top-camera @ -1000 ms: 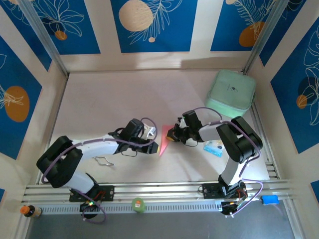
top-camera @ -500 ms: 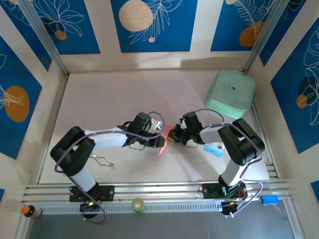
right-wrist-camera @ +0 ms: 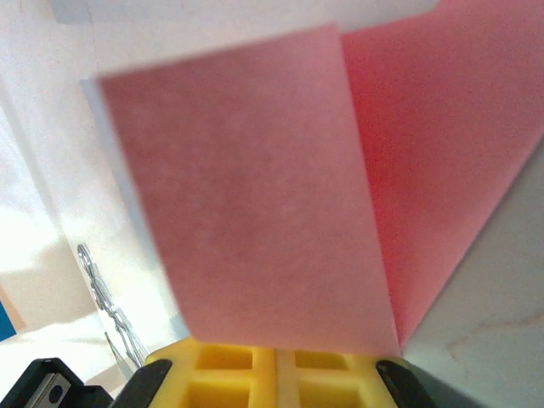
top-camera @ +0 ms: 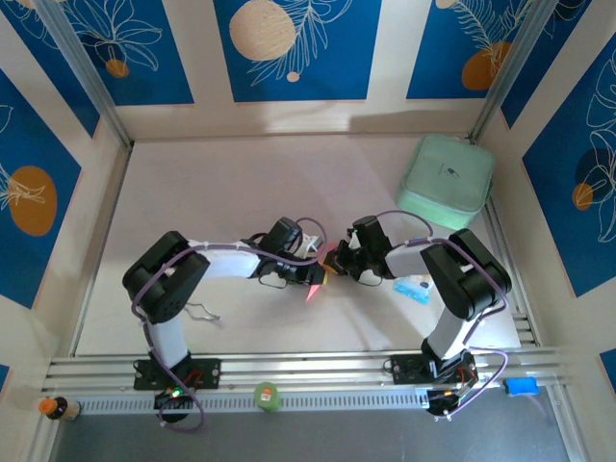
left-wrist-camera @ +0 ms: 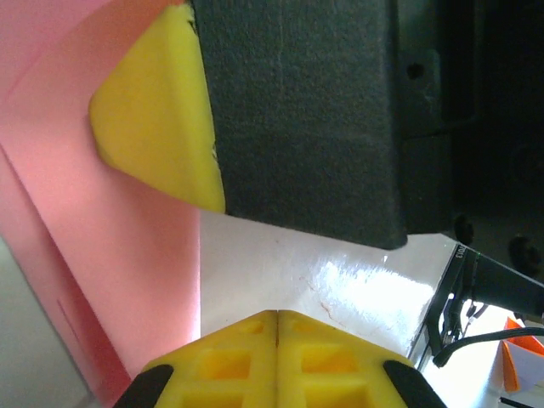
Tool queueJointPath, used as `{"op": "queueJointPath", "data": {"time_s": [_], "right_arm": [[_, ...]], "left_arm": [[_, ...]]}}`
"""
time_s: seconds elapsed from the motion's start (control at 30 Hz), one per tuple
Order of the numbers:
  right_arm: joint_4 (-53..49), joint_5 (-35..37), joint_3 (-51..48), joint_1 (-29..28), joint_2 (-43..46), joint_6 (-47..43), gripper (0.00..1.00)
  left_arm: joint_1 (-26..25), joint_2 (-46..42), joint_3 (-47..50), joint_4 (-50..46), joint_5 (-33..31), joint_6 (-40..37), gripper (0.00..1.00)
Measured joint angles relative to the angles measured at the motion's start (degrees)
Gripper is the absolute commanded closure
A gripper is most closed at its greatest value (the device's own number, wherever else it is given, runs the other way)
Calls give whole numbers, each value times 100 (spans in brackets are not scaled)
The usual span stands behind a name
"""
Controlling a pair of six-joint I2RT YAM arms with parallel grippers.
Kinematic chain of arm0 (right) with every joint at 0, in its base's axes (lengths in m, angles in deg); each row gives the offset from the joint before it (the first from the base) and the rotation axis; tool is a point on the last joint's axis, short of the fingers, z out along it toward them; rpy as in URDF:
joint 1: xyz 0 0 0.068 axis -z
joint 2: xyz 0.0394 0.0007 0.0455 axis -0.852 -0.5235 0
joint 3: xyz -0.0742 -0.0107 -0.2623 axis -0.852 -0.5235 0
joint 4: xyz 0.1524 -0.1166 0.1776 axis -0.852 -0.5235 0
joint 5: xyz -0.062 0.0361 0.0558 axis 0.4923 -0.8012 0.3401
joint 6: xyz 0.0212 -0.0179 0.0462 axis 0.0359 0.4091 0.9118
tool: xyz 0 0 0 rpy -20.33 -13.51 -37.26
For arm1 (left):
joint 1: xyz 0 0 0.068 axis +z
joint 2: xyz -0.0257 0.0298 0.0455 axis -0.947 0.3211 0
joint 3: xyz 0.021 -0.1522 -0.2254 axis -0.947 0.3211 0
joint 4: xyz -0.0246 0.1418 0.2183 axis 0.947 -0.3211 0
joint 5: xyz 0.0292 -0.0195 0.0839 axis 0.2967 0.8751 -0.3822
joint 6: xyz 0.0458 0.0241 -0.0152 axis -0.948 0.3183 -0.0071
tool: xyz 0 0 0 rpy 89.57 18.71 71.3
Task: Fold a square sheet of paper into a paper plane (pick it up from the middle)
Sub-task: Fold the wing for the fifth time at the center of the table.
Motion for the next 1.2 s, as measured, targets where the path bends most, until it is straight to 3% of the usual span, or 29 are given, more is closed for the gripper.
{"op": "queueJointPath", "data": {"time_s": [0.83,1.2], "right_arm": [[17,11,-24,2,2,-2,99],[24,-17,-50,2,17,-2,100]], "left_arm": [[-92,216,2,-256,-334,-468,92],[-127,-216,481,-295,-525,-619,93]]}}
